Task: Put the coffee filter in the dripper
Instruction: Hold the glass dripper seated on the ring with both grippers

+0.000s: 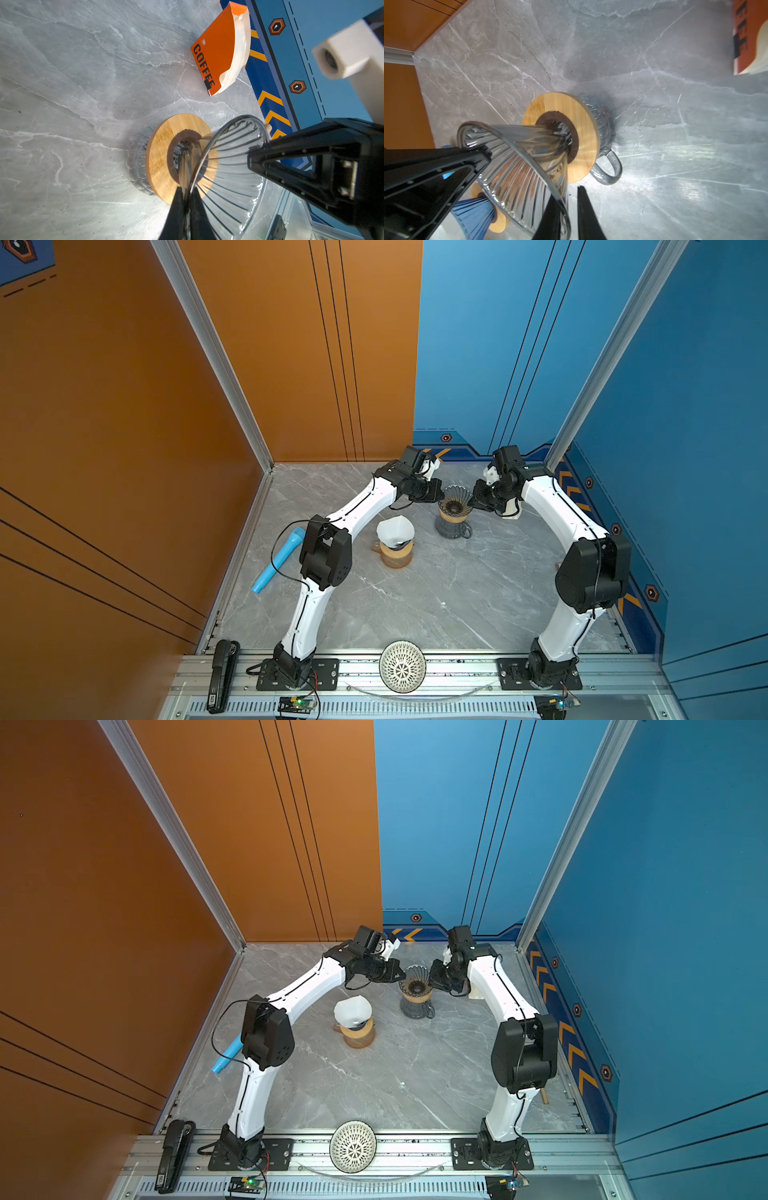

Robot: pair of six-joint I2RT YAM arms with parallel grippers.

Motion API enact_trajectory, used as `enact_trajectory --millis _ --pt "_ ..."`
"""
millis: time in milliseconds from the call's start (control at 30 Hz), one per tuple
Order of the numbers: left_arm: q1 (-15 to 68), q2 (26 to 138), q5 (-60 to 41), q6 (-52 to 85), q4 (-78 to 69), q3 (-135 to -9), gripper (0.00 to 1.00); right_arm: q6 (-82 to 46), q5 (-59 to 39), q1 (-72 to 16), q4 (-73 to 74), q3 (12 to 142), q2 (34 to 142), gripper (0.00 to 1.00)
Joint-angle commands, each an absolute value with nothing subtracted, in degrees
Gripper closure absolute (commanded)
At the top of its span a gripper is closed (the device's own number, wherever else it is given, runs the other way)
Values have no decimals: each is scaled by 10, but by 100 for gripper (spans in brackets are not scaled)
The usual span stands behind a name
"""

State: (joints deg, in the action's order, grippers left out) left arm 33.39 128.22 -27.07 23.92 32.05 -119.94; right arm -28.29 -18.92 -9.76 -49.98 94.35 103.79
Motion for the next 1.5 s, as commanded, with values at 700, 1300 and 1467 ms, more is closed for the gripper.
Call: enact_trajectory --millis 700,1300,1467 --pt "335 1297 -306 231 380 -1244 100 -261 -102 -123 -416 950 1043 98" --pt "332 1322 -305 237 380 -1250 100 -270 -93 -114 -476 973 1086 100" --pt "331 1324 -299 233 380 -1236 100 -261 -76 -114 -477 969 1089 100"
